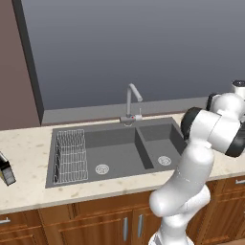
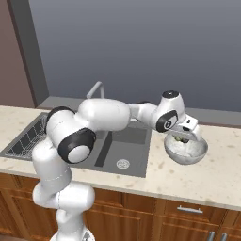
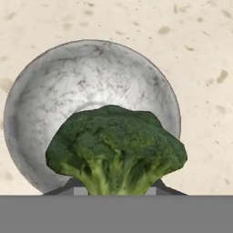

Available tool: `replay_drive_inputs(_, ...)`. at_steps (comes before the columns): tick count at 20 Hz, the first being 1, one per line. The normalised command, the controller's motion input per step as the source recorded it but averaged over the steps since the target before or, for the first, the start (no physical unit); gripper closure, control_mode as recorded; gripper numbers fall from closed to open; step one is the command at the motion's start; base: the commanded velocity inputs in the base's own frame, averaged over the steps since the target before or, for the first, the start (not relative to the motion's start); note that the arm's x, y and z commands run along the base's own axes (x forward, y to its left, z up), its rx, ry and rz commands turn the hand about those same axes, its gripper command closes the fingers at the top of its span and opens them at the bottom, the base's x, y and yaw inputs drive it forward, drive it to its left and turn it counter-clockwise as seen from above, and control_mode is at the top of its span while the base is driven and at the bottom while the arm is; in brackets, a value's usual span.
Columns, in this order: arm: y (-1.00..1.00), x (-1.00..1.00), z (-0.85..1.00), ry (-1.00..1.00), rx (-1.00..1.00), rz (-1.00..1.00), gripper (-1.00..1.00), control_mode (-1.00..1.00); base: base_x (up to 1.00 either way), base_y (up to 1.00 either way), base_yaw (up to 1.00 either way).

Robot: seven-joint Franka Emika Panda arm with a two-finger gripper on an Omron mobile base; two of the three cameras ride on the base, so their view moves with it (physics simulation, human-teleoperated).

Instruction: Pick the broccoli from the sink and place it in the bowl. Then pick the bowl and place it in the microwave. Then close the microwave door and press the start button.

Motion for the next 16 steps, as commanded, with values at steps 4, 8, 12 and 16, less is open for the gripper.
replay_drive_inputs(4, -0.13, 0.30, -0.38, 0.12, 0.00, 0.11, 1.00, -1.00, 0.00, 0.00, 0.00)
replay_drive_inputs(8, -0.12, 0.08, -0.39, 0.08, 0.00, 0.10, 1.00, -1.00, 0.00, 0.00, 0.00)
replay_drive_inputs(12, -0.13, 0.09, -0.40, 0.06, 0.00, 0.09, 1.00, -1.00, 0.00, 0.00, 0.00)
replay_drive_inputs(16, -0.07, 0.15, -0.37, 0.04, 0.00, 0.08, 1.00, -1.00, 0.00, 0.00, 0.00)
